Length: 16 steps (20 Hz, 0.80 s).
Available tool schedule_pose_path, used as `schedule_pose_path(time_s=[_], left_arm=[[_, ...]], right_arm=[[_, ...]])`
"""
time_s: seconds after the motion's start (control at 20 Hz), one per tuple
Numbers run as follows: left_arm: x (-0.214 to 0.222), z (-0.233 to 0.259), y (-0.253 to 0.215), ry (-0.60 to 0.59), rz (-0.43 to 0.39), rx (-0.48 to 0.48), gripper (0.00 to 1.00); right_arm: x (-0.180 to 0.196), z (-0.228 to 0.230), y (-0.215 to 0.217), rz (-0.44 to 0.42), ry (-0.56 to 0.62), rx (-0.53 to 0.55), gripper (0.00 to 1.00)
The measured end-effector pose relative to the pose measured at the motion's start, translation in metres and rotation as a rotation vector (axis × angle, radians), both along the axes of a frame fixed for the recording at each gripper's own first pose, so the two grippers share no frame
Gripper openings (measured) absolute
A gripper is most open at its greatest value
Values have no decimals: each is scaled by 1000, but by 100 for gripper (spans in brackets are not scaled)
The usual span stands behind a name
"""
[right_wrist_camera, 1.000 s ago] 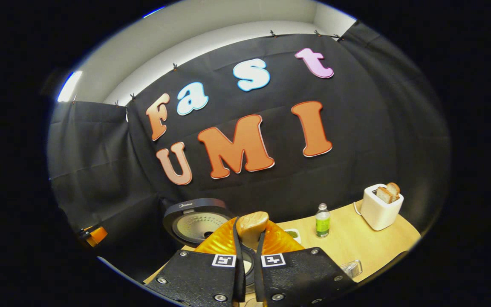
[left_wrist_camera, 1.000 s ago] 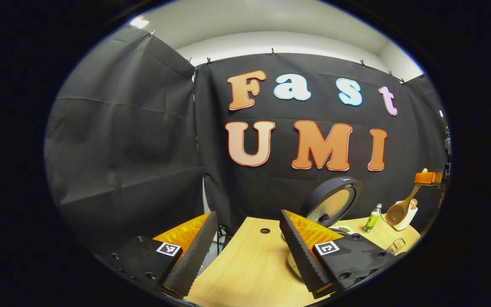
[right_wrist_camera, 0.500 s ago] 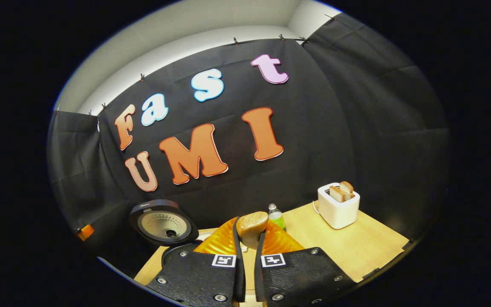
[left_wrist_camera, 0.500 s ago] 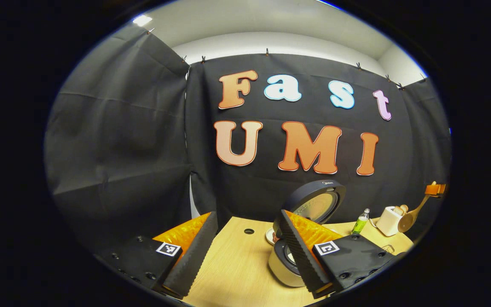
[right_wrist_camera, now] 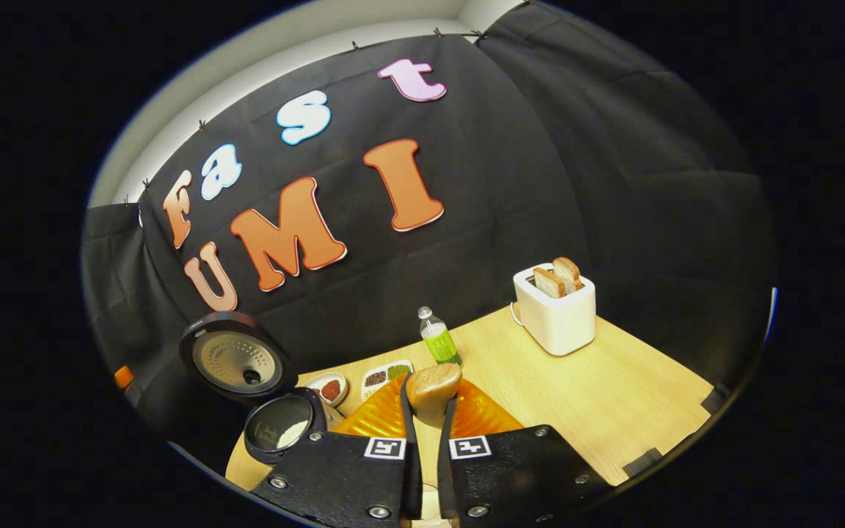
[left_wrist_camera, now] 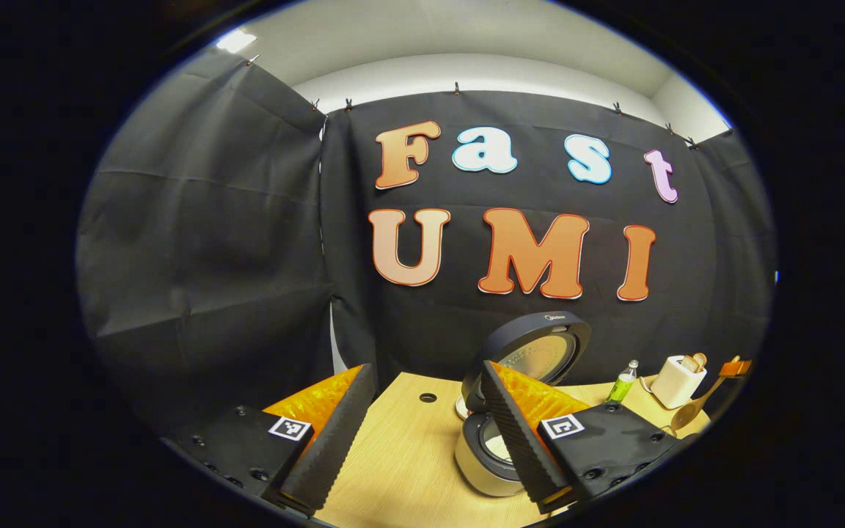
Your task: Close the left gripper, press the button to open the rice cooker; take a wooden spoon from the chopstick holder with the right hand, scoop a spoonful of rice and pour it into the rice cooker, then put the wooden spoon back into the chopstick holder.
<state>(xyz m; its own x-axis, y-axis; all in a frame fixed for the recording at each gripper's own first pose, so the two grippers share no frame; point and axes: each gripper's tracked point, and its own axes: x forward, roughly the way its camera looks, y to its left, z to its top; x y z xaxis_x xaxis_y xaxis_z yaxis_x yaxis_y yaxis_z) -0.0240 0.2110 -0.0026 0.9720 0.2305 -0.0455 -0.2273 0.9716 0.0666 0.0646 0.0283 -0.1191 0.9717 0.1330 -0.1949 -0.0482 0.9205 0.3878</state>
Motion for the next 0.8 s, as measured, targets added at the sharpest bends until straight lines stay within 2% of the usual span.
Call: schedule_pose_path(time_s=[0.2,0.6,0.8], left_arm=[[-9,1,-2,11,36,33,96],[-26,-4,-8,42,71,52,95],[-30,-4,-16,48,75,62,95]], right_arm=[[12,-42,-4,2,68,18,7],[26,-99,-13,-7,144,92,8],[28,-108,-15,15,169,165,16]])
